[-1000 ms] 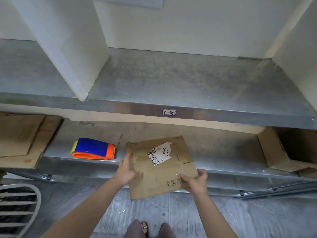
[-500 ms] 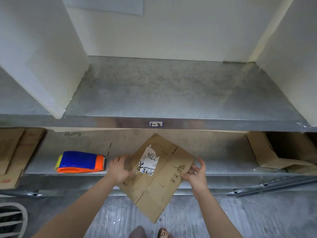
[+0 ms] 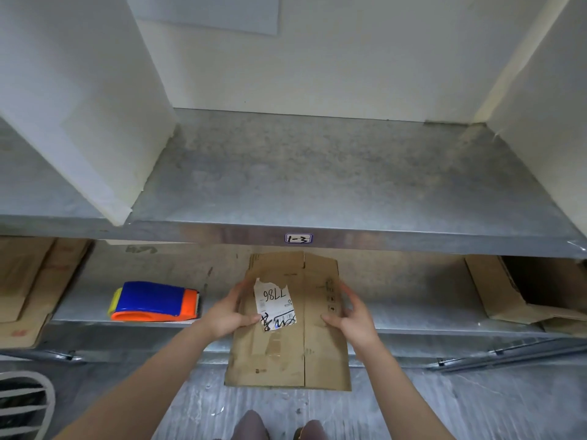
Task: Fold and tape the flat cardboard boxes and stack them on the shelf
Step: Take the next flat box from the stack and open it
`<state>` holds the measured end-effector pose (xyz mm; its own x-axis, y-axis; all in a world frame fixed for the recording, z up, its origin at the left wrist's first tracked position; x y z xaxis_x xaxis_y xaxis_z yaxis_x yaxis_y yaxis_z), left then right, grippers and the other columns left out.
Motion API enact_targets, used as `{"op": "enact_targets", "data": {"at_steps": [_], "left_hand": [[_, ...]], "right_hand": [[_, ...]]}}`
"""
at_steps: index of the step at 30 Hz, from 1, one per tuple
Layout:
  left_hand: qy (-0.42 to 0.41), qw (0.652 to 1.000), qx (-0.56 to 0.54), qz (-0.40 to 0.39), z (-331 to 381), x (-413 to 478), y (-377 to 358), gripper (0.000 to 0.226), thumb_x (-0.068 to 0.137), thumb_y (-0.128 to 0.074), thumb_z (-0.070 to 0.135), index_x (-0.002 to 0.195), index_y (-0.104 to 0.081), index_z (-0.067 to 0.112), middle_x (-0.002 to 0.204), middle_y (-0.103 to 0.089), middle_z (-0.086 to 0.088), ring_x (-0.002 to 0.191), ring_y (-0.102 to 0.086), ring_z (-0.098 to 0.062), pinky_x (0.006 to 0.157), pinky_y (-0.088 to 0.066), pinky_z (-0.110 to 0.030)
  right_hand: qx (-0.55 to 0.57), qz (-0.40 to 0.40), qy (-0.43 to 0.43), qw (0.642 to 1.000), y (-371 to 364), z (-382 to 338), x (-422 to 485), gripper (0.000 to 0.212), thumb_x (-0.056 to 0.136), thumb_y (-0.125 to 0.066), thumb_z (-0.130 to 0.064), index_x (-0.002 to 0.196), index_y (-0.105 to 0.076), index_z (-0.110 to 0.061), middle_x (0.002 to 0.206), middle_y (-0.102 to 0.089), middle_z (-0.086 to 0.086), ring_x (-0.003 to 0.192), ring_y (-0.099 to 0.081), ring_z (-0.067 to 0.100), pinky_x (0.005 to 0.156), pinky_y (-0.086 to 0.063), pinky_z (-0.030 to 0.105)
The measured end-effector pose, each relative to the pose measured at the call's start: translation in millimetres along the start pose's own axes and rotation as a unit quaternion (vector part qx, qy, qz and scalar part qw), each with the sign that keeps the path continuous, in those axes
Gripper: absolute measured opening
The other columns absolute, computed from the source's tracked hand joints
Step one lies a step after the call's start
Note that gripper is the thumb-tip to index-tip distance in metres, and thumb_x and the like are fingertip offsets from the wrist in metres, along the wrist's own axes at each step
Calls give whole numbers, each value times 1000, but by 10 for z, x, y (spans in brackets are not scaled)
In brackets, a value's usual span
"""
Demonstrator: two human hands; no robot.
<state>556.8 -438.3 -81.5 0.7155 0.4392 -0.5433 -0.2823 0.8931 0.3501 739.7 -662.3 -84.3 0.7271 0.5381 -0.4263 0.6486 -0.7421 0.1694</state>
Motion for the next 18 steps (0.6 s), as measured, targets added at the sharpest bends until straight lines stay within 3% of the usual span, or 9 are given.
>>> {"op": "enact_targets", "data": {"at_steps": [3, 6, 9, 12, 16, 18], "left_hand": [[-27, 998, -61, 15, 103, -51, 47, 98, 79, -79, 15, 146, -13, 44, 123, -60, 2, 109, -61, -13, 85, -53, -27], [-61, 990, -103, 79, 291, -93, 150, 82, 82, -76, 15, 138, -24, 46, 105, -67, -1, 100, -65, -20, 76, -51, -22], [-104, 981, -121, 110, 542, -136, 200, 52, 86, -72, 17, 129, -45, 29, 110, -65, 1, 107, -62, -23, 78, -49, -22], [-139, 971, -131, 145, 792, -209, 223, 56, 87, -69, 30, 135, -41, 31, 118, -61, 9, 110, -58, -12, 78, -48, -21], [-171, 961, -149, 161, 967, -313, 181, 47, 87, -69, 30, 124, -46, 49, 120, -55, 21, 115, -54, -9, 80, -43, -12], [-186, 966, -58, 167, 951, -355, 112, 36, 89, -66, 32, 121, -51, 39, 121, -56, 14, 114, -58, -15, 78, -41, -9]], "right_hand": [[8, 26, -6, 1000, 61, -107, 3, 94, 70, -80, 7, 142, -37, -37, 123, -57, -10, 102, -59, 0, 89, -54, 31], [-56, 49, 43, 996, 109, -319, -7, 93, 71, -79, 3, 143, -35, -36, 123, -60, -1, 108, -61, 15, 90, -55, 37], [-89, 88, 102, 987, 160, -584, -34, 86, 77, -77, -6, 146, -31, -29, 125, -59, -2, 115, -59, 23, 95, -52, 39], [-91, 109, 142, 980, 201, -851, -56, 84, 83, -74, -11, 152, -27, -18, 144, -49, 7, 130, -49, 24, 109, -42, 42], [-156, 105, 208, 960, 153, -1097, -153, 74, 82, -73, -6, 146, -38, -12, 144, -41, 8, 133, -42, 22, 105, -34, 22], [-194, 78, 227, 951, 61, -1084, -219, 71, 84, -68, 0, 146, -38, -12, 143, -39, 11, 130, -44, 26, 102, -36, 21]]}}
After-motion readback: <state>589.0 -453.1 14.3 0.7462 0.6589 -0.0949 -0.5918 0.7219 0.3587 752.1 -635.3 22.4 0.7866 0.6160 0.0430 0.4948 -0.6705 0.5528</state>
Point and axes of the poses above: each hand's wrist, its own x-axis towards the middle knuckle, its own y-axis out of the back of the hand, z = x × y, the point moved 6 cm from there along x, towards the middle knuckle
